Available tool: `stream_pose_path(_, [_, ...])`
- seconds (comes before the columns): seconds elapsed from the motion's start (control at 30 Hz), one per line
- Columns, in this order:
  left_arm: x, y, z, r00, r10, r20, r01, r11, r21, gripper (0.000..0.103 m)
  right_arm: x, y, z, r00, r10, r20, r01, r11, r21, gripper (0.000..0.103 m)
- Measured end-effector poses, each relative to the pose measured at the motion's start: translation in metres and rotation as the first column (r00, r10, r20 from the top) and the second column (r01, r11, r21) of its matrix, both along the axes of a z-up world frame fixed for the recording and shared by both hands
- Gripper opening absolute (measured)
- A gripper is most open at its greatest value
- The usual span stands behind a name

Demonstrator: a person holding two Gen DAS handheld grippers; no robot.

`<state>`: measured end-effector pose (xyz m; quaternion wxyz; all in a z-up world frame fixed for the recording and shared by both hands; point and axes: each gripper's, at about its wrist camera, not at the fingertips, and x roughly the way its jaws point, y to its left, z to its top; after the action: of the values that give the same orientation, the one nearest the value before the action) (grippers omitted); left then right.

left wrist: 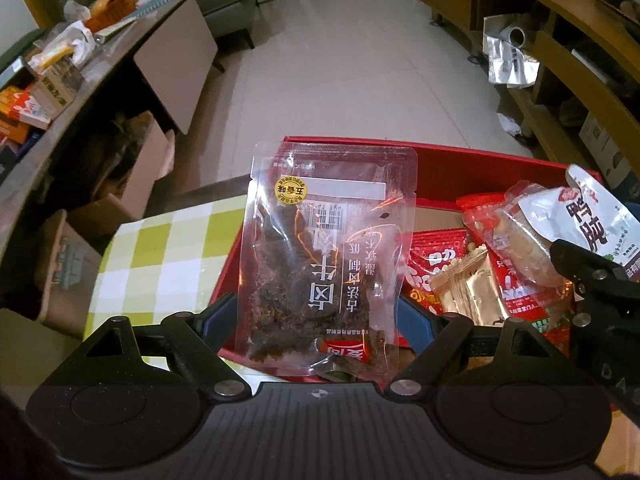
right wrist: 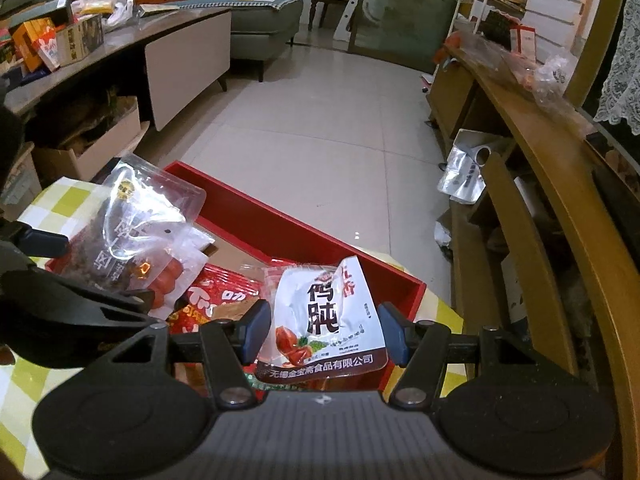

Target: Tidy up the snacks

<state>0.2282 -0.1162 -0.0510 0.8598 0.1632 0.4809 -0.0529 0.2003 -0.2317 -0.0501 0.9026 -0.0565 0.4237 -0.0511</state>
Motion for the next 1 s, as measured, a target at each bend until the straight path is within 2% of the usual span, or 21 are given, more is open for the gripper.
stream_pose_path(0.17, [0.004,0.0,-0.004,1.0,-0.002,-0.004,0.002,1.0,0.0,0.088,0.005,0.007,-0.006,1.0,0.013,0.006,-0.012,1.0,-0.029,0.066])
stream_pose_path(0.37, [0.006,0.005,-0.004,1.0,0.007,-0.006,-0.007,1.0,-0.007,0.092,0.005,0.004,-0.003,1.0,-0.008,0.028,0.008,1.0,-0.01,0.066])
stream_pose_path(0.43, [0.007,0.006,-0.003,1.0,0.009,-0.006,-0.009,1.0,-0.014,0.092,0.005,0.001,-0.002,0.999,-0.013,0.035,0.013,1.0,-0.004,0.07])
stream_pose_path(0.73, [0.006,0.002,0.004,1.0,0.006,0.021,-0.006,1.0,-0.02,0.093,0.002,-0.002,0.003,0.999,-0.016,0.049,0.016,1.0,0.011,0.077])
stream_pose_path(0.83, [0.004,0.003,0.011,0.998,0.011,0.058,-0.01,1.0,-0.007,0.094,0.001,-0.002,0.004,0.999,-0.016,0.048,0.015,1.0,0.019,0.082])
stream_pose_path(1.0, [0.003,0.006,0.021,0.997,0.014,0.071,-0.012,1.0,-0.021,0.095,-0.001,-0.001,0.008,0.998,-0.014,0.056,0.012,0.999,0.033,0.082])
